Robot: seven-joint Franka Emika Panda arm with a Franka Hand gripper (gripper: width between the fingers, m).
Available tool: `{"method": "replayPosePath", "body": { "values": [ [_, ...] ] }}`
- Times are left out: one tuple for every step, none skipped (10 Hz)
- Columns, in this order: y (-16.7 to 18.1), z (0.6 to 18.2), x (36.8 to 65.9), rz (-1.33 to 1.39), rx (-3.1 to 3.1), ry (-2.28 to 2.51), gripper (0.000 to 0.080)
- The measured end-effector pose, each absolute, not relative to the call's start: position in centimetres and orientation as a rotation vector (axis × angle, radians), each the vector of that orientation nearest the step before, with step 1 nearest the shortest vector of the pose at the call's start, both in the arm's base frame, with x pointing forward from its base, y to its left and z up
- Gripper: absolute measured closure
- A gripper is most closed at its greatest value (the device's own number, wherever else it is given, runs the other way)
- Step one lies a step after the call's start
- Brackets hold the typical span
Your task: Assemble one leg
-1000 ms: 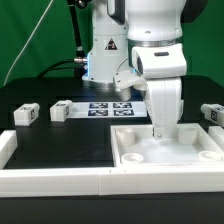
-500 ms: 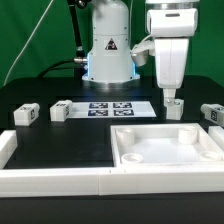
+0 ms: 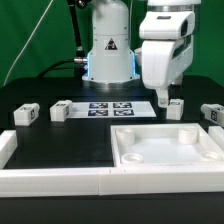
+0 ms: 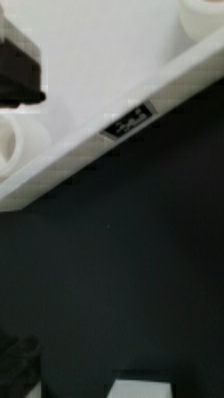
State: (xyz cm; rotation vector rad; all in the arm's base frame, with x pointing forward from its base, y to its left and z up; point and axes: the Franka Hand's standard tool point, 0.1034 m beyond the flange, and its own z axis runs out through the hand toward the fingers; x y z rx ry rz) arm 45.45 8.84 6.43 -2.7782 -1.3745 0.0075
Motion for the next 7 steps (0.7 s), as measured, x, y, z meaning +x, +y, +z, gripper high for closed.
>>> {"method": "replayPosePath", "body": {
  "values": [
    [10.2, 6.3, 44.6, -0.001, -2.890, -1.112, 0.0151],
    [11.8, 6.2, 44.1, 0.006, -2.947, -0.943, 0.0151],
    [13.8, 6.0, 43.6, 0.011, -2.974, -0.843, 0.0151],
    [15.6, 5.9, 43.4, 0.014, -2.990, -0.774, 0.0151],
    [17.3, 5.7, 43.3, 0.015, -2.989, -0.756, 0.0151],
    [18.9, 5.2, 43.3, 0.023, -2.979, -0.765, 0.0151],
    [18.6, 5.2, 43.2, 0.076, -2.982, -0.784, 0.0151]
  ]
}}
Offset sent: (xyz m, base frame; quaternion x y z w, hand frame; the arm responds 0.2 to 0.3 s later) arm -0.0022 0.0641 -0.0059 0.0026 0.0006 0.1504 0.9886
